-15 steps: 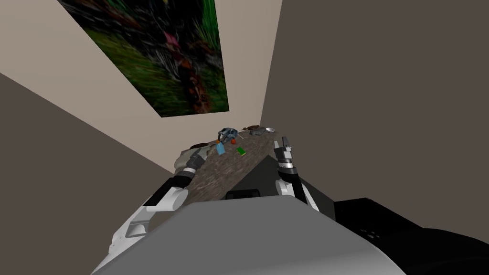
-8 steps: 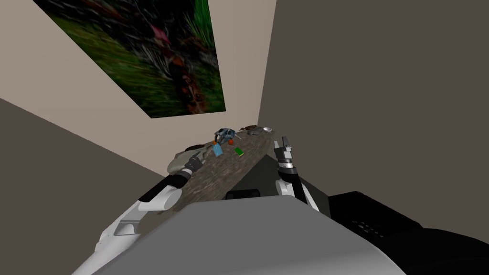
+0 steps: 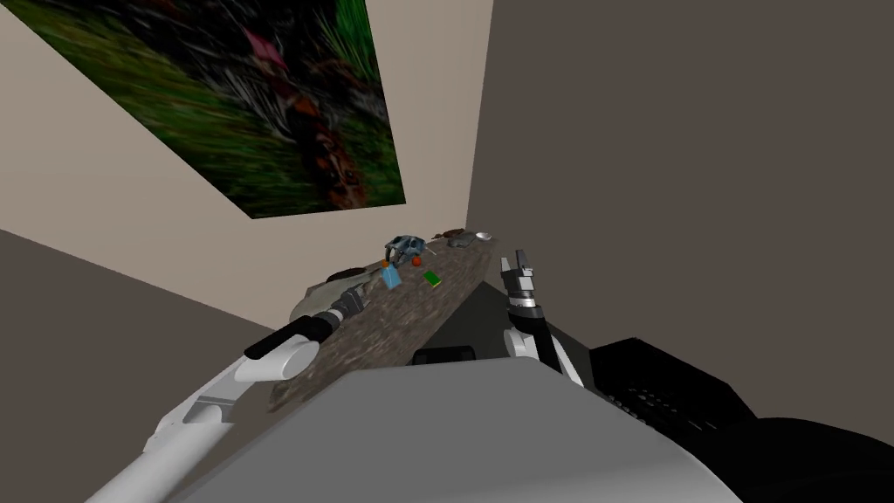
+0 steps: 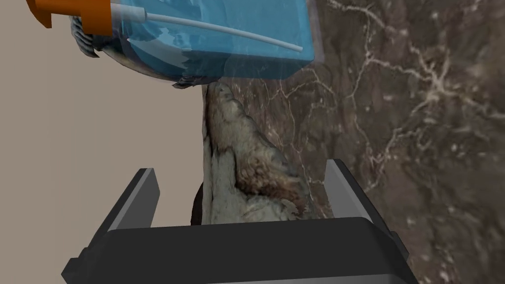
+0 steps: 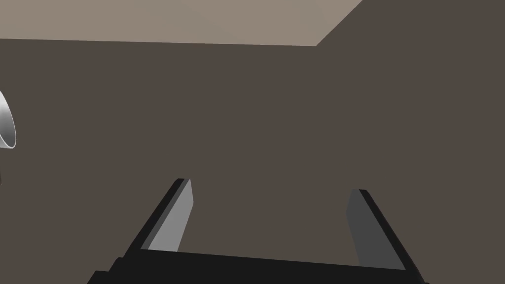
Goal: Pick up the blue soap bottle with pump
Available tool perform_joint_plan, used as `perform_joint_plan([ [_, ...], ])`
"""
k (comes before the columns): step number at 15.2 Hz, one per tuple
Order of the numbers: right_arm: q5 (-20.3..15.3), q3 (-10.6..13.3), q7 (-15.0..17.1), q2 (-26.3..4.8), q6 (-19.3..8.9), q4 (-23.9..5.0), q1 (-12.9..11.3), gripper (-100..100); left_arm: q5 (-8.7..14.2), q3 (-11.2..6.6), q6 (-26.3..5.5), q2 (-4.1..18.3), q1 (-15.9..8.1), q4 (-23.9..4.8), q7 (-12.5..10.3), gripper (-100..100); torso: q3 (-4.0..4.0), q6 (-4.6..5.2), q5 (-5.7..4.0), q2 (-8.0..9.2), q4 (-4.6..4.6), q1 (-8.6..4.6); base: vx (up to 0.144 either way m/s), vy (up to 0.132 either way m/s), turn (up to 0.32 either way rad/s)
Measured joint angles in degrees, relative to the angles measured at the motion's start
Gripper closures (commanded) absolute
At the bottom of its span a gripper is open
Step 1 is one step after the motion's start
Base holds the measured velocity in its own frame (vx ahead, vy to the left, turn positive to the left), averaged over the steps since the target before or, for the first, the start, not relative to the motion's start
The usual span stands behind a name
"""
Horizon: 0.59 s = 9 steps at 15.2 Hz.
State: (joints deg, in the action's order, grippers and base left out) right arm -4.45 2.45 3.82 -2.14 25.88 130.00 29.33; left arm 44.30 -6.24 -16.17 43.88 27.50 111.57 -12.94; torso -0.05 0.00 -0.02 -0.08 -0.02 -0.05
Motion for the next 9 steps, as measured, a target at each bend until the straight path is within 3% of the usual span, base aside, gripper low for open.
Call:
perform_joint_plan([
  [2, 0.0, 0.0, 0.0, 0.0, 0.0, 0.0, 0.0, 0, 2.8, -0.15, -1.7, 2.7, -0.2, -2.0, -0.8, -100, -0.01, 0.02, 0.0, -0.01, 0.0, 0.0, 0.014, -0.014, -0.104],
  [9, 0.0, 0.0, 0.0, 0.0, 0.0, 0.0, 0.0, 0, 9.7, -2.07, -10.4, 9.2, -0.7, -4.9, -4.1, -100, 0.0, 0.0, -0.01, 0.0, 0.0, -0.03, 0.016, -0.018, -0.105],
])
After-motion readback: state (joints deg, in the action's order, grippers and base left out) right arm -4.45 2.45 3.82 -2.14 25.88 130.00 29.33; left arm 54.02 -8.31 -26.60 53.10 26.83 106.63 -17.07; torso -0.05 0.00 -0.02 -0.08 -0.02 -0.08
